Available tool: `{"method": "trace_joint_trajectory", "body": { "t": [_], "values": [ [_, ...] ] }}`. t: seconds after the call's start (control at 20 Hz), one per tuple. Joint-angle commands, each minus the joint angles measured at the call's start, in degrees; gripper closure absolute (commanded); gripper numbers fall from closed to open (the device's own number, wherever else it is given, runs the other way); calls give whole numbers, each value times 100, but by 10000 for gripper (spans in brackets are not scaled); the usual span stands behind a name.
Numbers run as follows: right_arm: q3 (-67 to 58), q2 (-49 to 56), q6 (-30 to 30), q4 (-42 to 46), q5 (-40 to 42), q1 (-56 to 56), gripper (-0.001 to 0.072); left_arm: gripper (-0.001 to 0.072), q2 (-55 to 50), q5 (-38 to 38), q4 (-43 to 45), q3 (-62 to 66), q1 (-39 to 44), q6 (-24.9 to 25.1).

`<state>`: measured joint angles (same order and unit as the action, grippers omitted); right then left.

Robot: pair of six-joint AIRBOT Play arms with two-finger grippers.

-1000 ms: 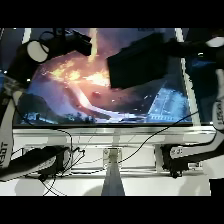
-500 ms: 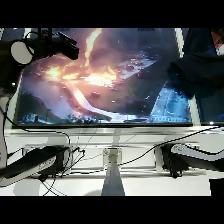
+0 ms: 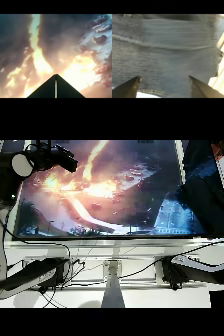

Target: Fold the clothes and pants, and hang the long-sleeved shirts on hangers.

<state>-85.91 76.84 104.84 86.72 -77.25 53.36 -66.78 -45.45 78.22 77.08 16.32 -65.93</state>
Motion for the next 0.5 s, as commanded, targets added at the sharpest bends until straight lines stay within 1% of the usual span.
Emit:
{"method": "trace_joint_trajectory", "body": {
  "t": [0.0, 0.05, 0.2, 0.35, 0.45],
  "values": [
    [-4, -2, -568, -125, -166, -68, 663, 682, 4, -2, 22, 2, -2, -11],
    [-4, -7, -761, -142, -177, -179, 686, 682, 4, -2, 22, 2, -2, -13],
    [-4, -11, -835, -129, -162, -774, 687, 682, 4, -2, 22, 2, -2, -11],
    [-24, -31, -1121, -26, -44, -1816, 687, 682, 4, -2, 22, 2, -2, -11],
    [-24, -96, -1156, 114, 190, -2695, 687, 682, 4, -2, 22, 2, -2, -11]
  ]
}}
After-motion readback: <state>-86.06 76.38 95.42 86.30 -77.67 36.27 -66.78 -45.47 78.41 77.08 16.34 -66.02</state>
